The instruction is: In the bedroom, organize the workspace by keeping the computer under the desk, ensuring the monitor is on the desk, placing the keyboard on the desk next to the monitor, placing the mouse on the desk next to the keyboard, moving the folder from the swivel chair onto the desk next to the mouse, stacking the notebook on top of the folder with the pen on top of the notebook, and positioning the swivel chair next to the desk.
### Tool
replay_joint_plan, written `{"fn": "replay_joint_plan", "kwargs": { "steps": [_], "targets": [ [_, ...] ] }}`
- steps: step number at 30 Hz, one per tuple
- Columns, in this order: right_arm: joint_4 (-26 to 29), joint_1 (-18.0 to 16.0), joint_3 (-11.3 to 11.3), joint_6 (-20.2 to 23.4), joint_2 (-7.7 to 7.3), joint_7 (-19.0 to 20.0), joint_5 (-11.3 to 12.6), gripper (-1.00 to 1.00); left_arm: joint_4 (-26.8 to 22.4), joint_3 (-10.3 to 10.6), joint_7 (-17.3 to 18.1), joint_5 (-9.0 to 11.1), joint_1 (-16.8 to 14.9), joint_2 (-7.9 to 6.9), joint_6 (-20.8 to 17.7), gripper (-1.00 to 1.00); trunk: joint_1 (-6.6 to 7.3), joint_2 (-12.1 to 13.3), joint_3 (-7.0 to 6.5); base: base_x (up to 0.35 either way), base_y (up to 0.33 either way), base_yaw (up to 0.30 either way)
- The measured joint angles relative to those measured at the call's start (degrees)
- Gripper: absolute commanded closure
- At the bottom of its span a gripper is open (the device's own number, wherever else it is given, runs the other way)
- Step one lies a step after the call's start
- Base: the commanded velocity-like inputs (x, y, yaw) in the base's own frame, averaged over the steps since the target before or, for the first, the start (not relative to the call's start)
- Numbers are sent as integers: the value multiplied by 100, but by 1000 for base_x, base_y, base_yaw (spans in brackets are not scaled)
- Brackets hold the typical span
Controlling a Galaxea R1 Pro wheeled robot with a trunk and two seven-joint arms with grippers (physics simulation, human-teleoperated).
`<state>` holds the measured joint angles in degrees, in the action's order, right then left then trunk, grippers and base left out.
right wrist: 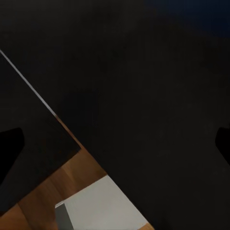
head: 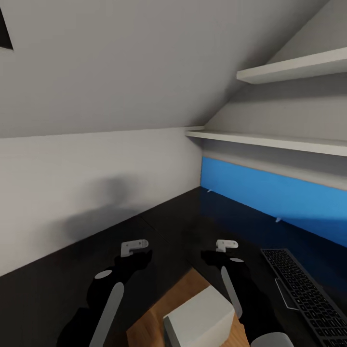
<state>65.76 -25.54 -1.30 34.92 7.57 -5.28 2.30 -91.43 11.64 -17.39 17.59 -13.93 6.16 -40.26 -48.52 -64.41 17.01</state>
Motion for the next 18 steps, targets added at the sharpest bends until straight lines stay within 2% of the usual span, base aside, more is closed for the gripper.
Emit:
{"fn": "replay_joint_plan", "kwargs": {
  "steps": [18],
  "targets": [
    [0, 0, -7, 4, 0, -9, -1, -100, 8, 0, 0, 0, 0, 0, 0, -100, -1, 0, 0, 50, 32, 0]
  ]
}}
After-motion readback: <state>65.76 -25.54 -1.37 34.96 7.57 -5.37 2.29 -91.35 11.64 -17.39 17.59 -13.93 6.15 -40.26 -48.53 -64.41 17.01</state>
